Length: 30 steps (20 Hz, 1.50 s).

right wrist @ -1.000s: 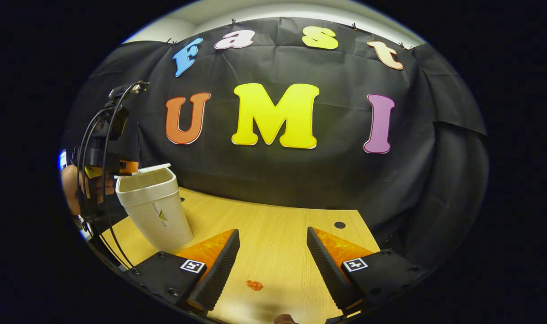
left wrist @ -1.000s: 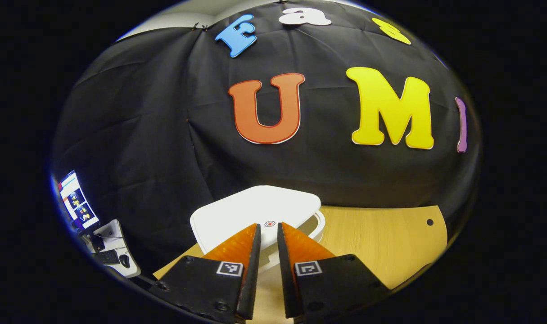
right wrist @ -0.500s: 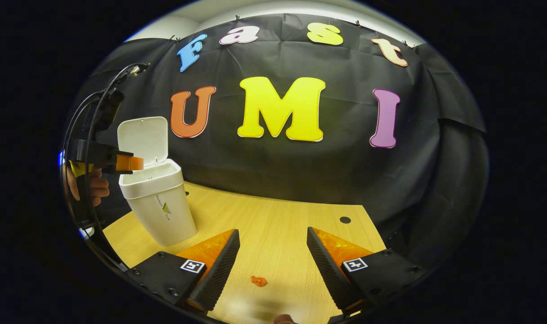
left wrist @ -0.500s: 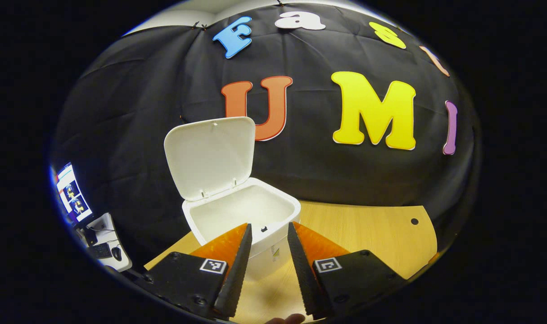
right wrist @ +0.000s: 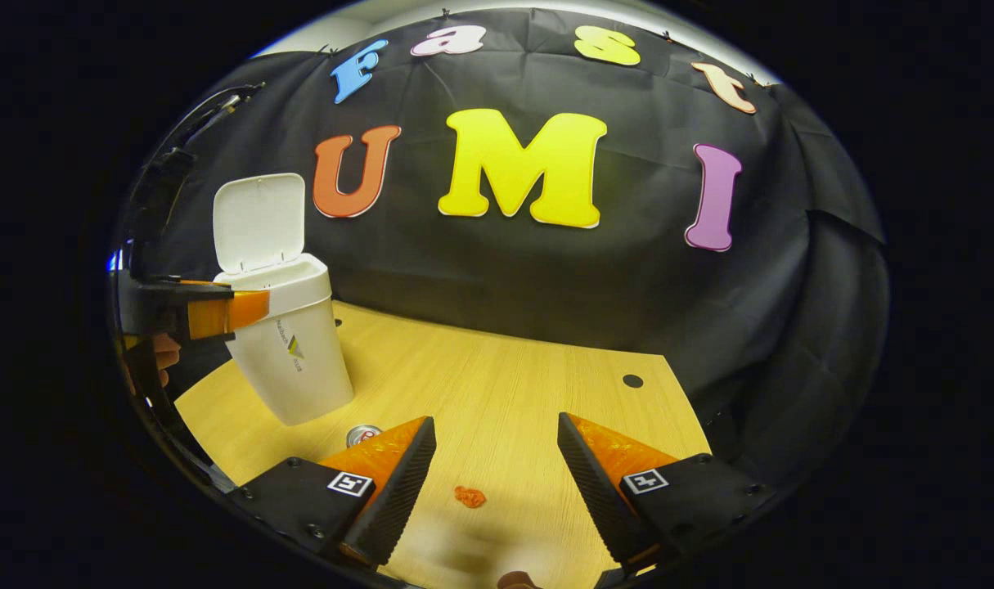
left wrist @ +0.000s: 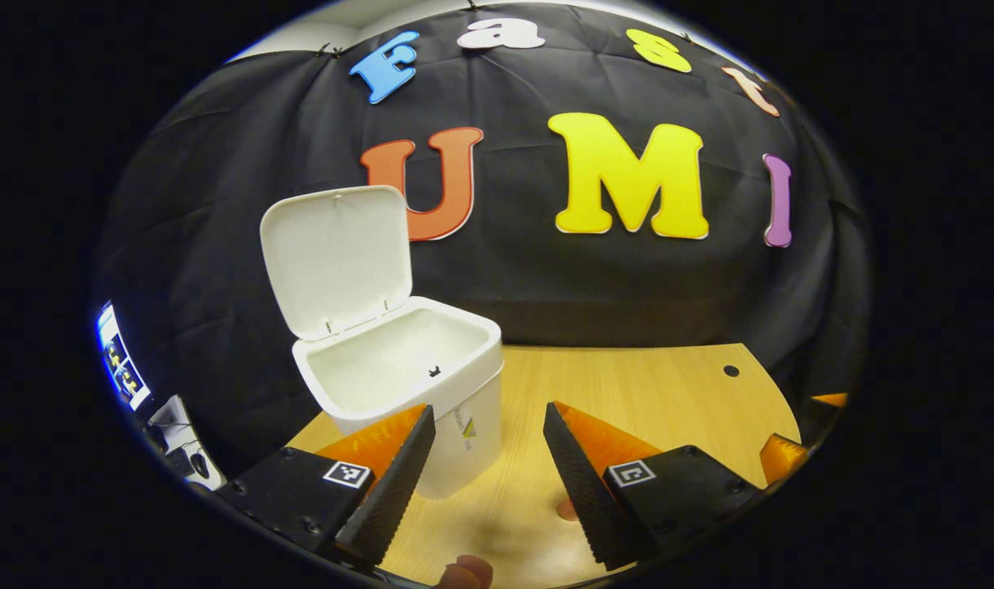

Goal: Press the lid of the desktop garbage bin to open it, pick up the crumpled paper on the desktop and throw it into the bin, then pick up the pop can on the desktop and drop it into the bin, and finally close the garbage bin lid.

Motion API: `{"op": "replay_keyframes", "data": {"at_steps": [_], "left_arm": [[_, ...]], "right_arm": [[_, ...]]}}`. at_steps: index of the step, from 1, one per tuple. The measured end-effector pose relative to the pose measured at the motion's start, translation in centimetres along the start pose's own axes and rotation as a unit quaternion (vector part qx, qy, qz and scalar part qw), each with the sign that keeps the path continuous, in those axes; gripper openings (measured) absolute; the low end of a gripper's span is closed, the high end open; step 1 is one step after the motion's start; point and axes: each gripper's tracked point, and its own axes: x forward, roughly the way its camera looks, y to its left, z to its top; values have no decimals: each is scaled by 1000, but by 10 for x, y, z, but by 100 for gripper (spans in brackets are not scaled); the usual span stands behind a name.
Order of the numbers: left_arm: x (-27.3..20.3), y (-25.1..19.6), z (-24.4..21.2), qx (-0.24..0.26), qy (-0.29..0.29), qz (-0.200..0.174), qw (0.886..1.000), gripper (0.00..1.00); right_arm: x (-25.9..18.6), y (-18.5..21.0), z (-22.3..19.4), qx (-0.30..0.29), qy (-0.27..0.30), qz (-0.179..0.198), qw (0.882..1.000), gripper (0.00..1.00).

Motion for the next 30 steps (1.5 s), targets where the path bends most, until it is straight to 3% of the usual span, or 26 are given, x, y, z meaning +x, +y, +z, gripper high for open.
{"op": "replay_keyframes", "data": {"at_steps": [4, 16, 20, 25, 30], "left_arm": [[1, -4, -33, 35, 14, -18, 999, 95], [-1, -9, -96, 12, 78, -63, 995, 97], [-3, -18, -100, 38, 69, -88, 993, 97], [2, -15, -103, 42, 65, -88, 993, 97], [6, -5, -122, 36, 86, -79, 993, 98]], "right_arm": [[17, 3, -17, -12, 29, -4, 1000, 95], [79, 35, -109, -31, 152, 5, 988, 95], [95, 46, -144, -42, 199, 11, 979, 95], [102, 45, -195, -33, 292, 12, 956, 95], [110, 39, -210, -42, 342, 10, 939, 95]]}}
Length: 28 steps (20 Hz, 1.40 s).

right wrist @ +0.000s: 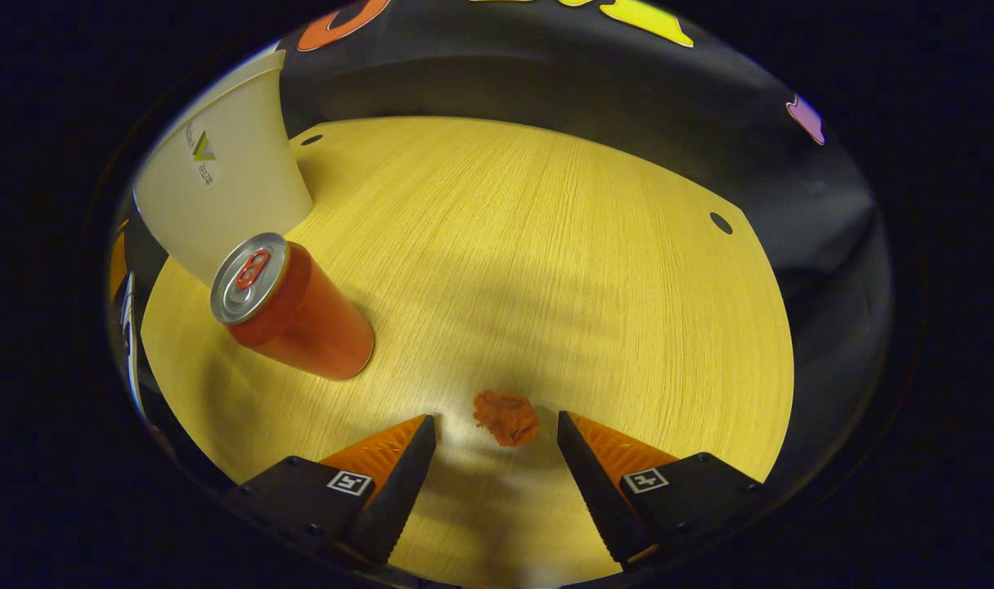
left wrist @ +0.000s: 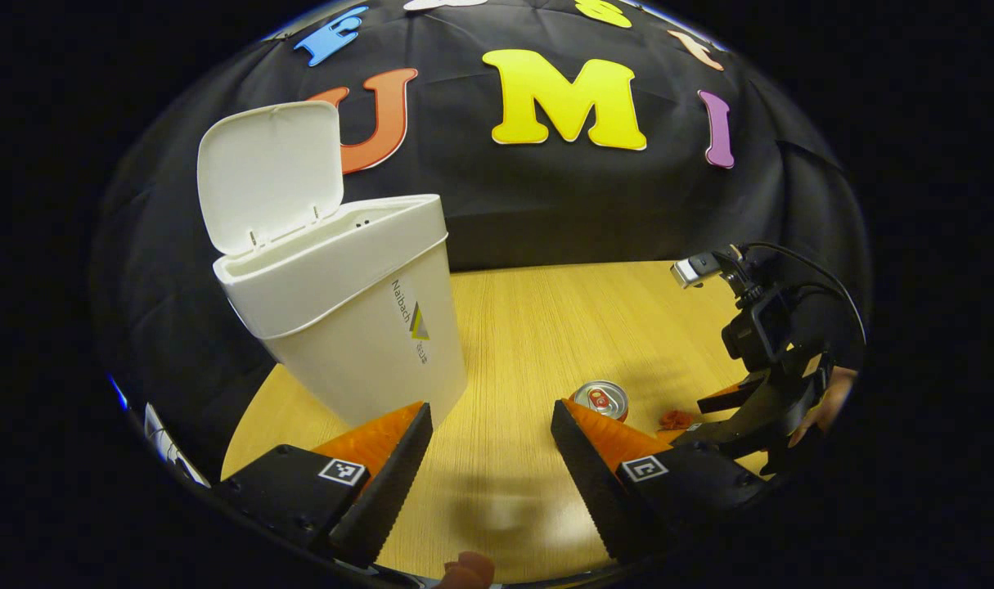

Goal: Press the lid of the desktop garbage bin to open it, pick up the crumpled paper on the desktop and throw it into the bin, then pick up the pop can on the desktop and drop it into the bin, and finally close the garbage bin lid.

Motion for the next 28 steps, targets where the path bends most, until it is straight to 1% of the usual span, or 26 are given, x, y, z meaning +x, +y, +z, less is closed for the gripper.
{"op": "replay_keyframes", "data": {"at_steps": [3, 5, 6, 8, 11, 12, 13, 14, 15, 17, 20, 21, 22, 26, 27, 28], "left_arm": [[2, 6, -8, -2, 9, 7, 1000, 97], [2, 12, -12, 1, 13, 15, 1000, 97], [2, 15, -14, 5, 15, 20, 1000, 98], [2, 18, -16, 13, 16, 24, 999, 98], [-1, 16, -18, 14, 13, 21, 1000, 97], [-2, 15, -19, 13, 14, 18, 1000, 98], [-2, 15, -20, 13, 15, 16, 1000, 97], [-3, 15, -21, 14, 16, 17, 1000, 98], [-4, 16, -22, 15, 16, 17, 1000, 97], [-6, 15, -23, 16, 15, 15, 1000, 98], [-7, 17, -29, 20, 21, 16, 999, 97], [-8, 17, -32, 21, 23, 18, 999, 97], [-9, 17, -34, 22, 25, 18, 999, 97], [-13, 17, -39, 30, 29, 18, 999, 97], [-13, 17, -39, 34, 28, 19, 999, 97], [-14, 18, -38, 37, 27, 23, 999, 97]], "right_arm": [[5, -1, 6, 4, 16, 3, 1000, 94], [10, 1, 10, 7, 29, 14, 999, 90], [11, 4, 10, 11, 35, 21, 999, 81], [11, 5, 8, 14, 47, 25, 998, 74], [12, 5, 7, -5, 52, 18, 998, 74], [13, 4, 7, -5, 55, 18, 998, 70], [13, 7, 6, 0, 60, 23, 998, 60], [15, 8, 6, 5, 63, 27, 998, 53], [15, 6, 7, 7, 64, 25, 998, 53], [15, 9, 7, 14, 68, 36, 997, 53], [17, 10, -2, 21, 88, 44, 995, 53], [20, 9, 1, 24, 81, 44, 995, 53], [23, 9, 1, 28, 82, 51, 995, 37], [22, 10, 0, 35, 75, 67, 994, 37], [21, 11, 0, 37, 73, 72, 994, 39], [19, 10, 2, 40, 68, 76, 994, 37]]}}
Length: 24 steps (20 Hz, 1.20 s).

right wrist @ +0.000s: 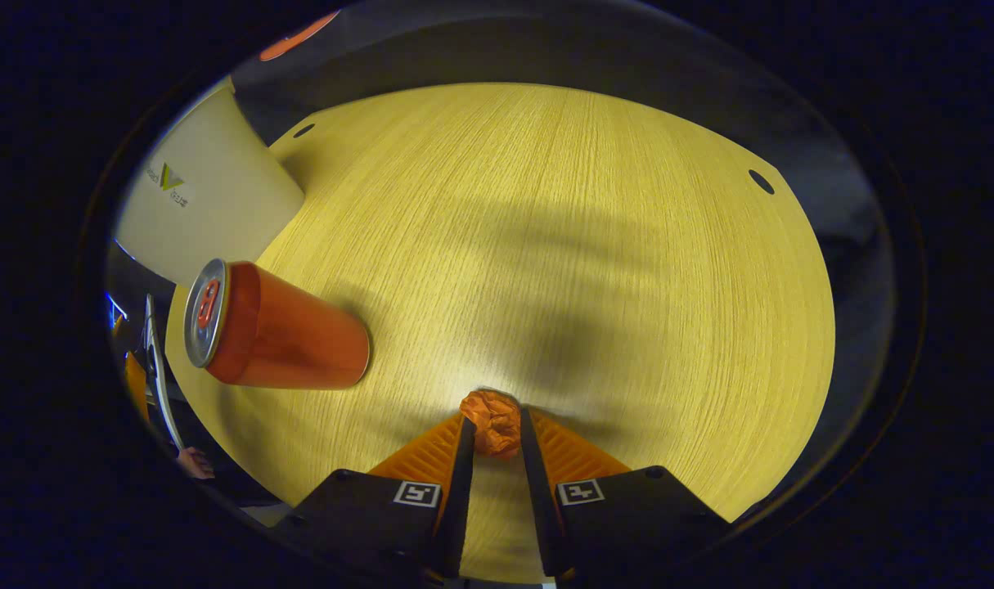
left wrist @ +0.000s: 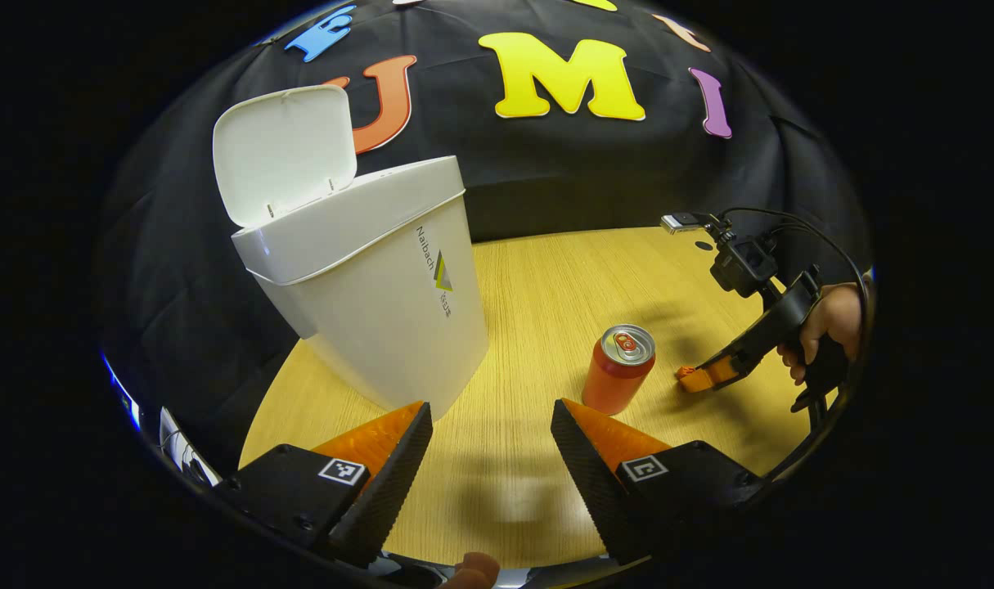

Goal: Press the lid of the desktop garbage bin to open it, pick up the crumpled paper on the desktop and throw it into the bin, then pick up the pop can on the desktop and drop it into the bin, and finally close the garbage bin lid.

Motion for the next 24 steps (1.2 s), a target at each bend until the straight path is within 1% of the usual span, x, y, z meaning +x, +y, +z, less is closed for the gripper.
{"op": "replay_keyframes", "data": {"at_steps": [1, 2, 7, 10, 14, 15, 16, 19, 21, 24], "left_arm": [[0, -1, -1, 2, 0, -2, 1000, 97], [-1, -2, -1, 3, -1, -2, 1000, 97], [-2, -12, 1, 23, -3, -13, 1000, 97], [-5, -23, 8, 38, -14, -21, 999, 97], [-8, -37, 14, 45, -26, -33, 998, 97], [-9, -38, 16, 44, -29, -32, 998, 100], [-9, -39, 16, 41, -30, -31, 998, 97], [-7, -43, 18, 35, -34, -36, 998, 97], [-7, -43, 16, 33, -32, -42, 998, 97], [-6, -38, 13, 38, -34, -50, 997, 97]], "right_arm": [[-6, -3, 0, 9, -8, -6, 1000, 37], [-12, -3, 3, 16, -15, -3, 1000, 18], [-53, -16, 9, 30, -54, 9, 998, 18], [-86, -28, 12, 54, -82, 19, 995, 18], [-129, -37, 17, 72, -121, 28, 990, 18], [-140, -39, 17, 72, -134, 26, 988, 18], [-152, -40, 21, 72, -146, 25, 986, 18], [-195, -36, 42, 68, -191, 30, 979, 18], [-224, -27, 63, 61, -221, 40, 972, 18], [-256, -6, 91, 44, -245, 57, 967, 18]]}}
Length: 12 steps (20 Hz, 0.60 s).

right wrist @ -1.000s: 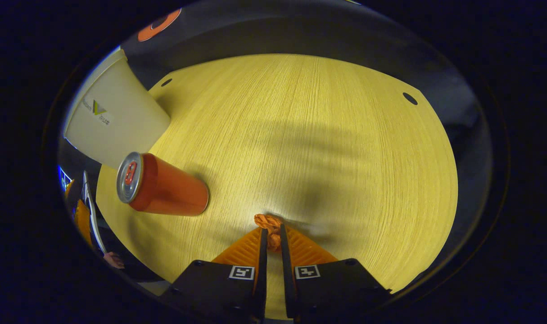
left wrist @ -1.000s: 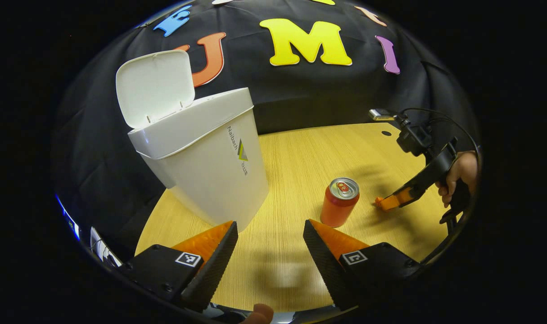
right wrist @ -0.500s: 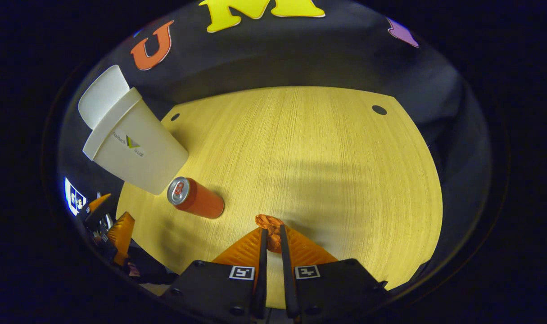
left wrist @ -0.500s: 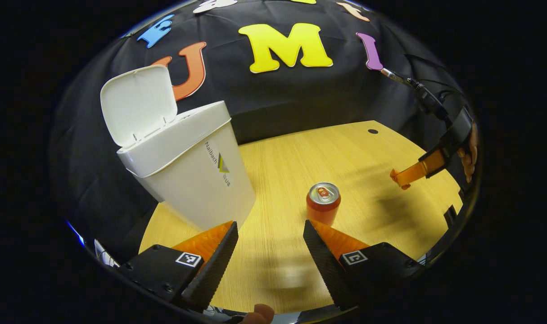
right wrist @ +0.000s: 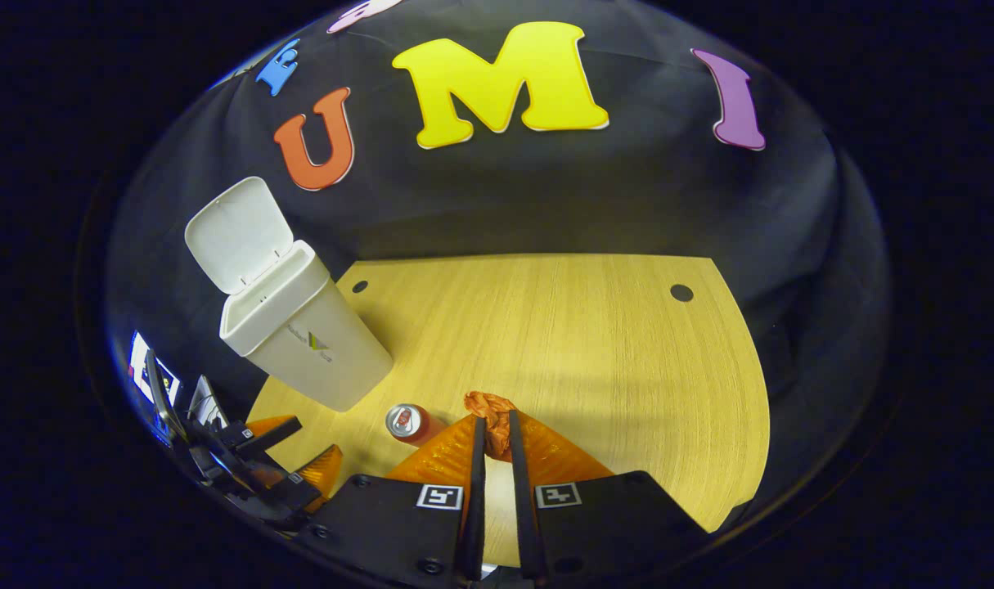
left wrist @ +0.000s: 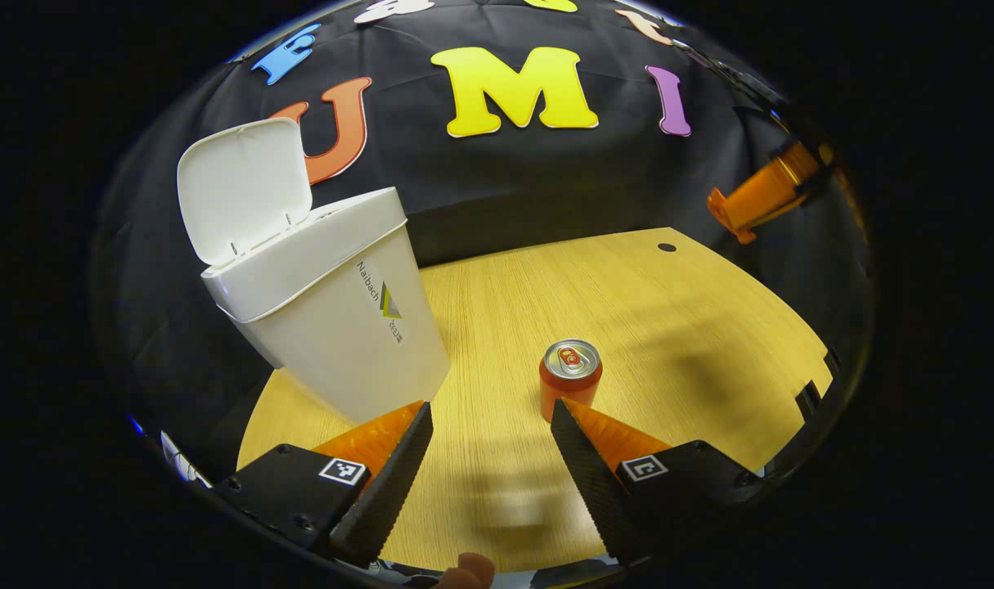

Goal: Press the lid of the desktop garbage bin to open it, pick up the crumpled paper on the desktop and throw it into the bin, then pick up the pop can on the desktop and drop it into the bin, and finally close the garbage bin lid.

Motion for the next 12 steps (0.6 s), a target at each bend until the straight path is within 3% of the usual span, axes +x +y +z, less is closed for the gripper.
{"op": "replay_keyframes", "data": {"at_steps": [4, 12], "left_arm": [[-2, 15, -9, -7, 6, 1, 1000, 97], [-8, 55, -26, -35, 12, 4, 999, 98]], "right_arm": [[2, 44, 53, -25, -41, 27, 998, 17], [19, 172, 105, -76, -67, 105, 989, 17]]}}
